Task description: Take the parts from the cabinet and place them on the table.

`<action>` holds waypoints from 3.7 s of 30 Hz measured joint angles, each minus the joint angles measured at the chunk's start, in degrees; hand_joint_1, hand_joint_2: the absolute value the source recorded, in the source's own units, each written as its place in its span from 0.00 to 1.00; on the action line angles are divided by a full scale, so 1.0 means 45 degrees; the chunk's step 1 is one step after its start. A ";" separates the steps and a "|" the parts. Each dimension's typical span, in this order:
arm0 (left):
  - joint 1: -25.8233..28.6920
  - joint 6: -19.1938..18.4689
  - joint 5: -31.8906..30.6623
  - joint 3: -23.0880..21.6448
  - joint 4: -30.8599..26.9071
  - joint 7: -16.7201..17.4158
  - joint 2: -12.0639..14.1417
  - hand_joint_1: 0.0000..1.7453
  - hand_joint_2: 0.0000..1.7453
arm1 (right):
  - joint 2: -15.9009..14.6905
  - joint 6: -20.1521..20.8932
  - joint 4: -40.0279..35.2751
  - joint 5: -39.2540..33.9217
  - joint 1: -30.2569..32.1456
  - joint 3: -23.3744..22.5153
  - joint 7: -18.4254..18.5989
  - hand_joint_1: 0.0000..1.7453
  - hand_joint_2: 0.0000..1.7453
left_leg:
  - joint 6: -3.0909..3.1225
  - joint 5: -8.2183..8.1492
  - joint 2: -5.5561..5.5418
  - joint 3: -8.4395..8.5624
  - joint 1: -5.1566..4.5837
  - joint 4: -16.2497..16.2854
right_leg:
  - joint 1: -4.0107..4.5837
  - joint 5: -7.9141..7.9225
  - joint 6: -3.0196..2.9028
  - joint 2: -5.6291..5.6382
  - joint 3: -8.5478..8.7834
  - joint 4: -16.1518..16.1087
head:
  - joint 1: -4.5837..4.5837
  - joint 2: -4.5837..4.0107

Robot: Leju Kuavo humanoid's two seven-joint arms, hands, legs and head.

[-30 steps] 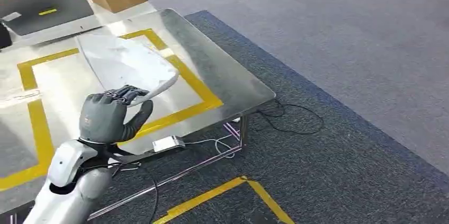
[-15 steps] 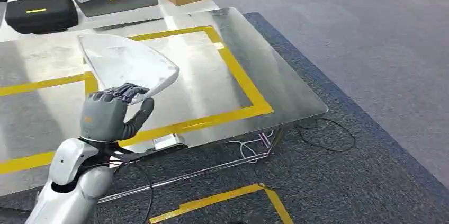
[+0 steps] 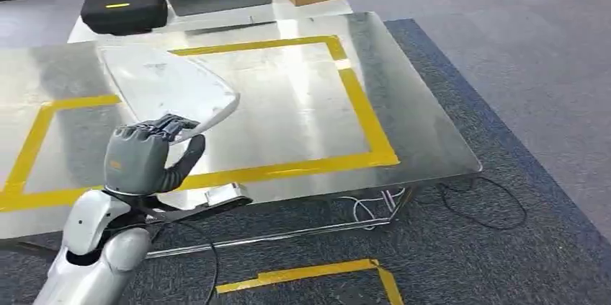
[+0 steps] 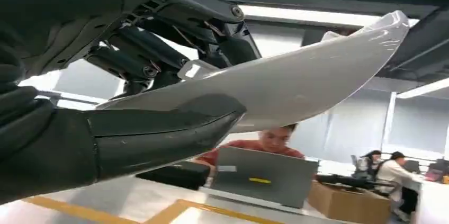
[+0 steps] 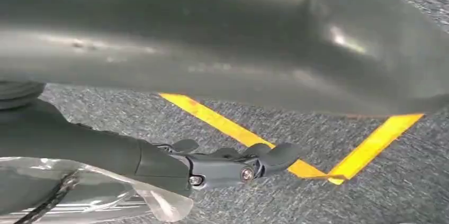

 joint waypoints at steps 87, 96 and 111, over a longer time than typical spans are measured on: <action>-0.2628 0.0457 -0.2992 0.4332 0.8403 0.1355 0.0160 1.00 1.00 | -0.0199 0.2506 -0.0005 -0.1491 0.0428 -0.2516 0.5314 0.00 0.00 | 0.0451 0.1460 0.0769 0.1964 -0.0245 -0.3945 | 0.0197 -0.0135 0.0298 -0.0718 0.0348 -0.0300 | 0.0015 0.0000; -0.2667 0.1708 -0.3351 0.4255 0.9131 0.0657 0.0408 0.00 1.00 | -0.0199 0.2584 -0.0005 -0.1302 0.0435 -0.2419 0.5134 0.00 0.00 | 0.0451 0.1461 0.0769 0.1964 -0.0245 -0.3945 | 0.0197 -0.0135 0.0298 -0.0717 0.0347 -0.0300 | 0.0015 0.0000; -0.2597 0.3197 -0.0893 0.3030 0.9389 -0.1146 0.1151 0.00 0.00 | -0.0199 0.2599 0.0000 -0.1200 0.0443 -0.2234 0.4949 0.00 0.00 | 0.0451 0.1462 0.0769 0.1965 -0.0244 -0.3948 | 0.0198 -0.0136 0.0296 -0.0715 0.0348 -0.0300 | 0.0015 0.0000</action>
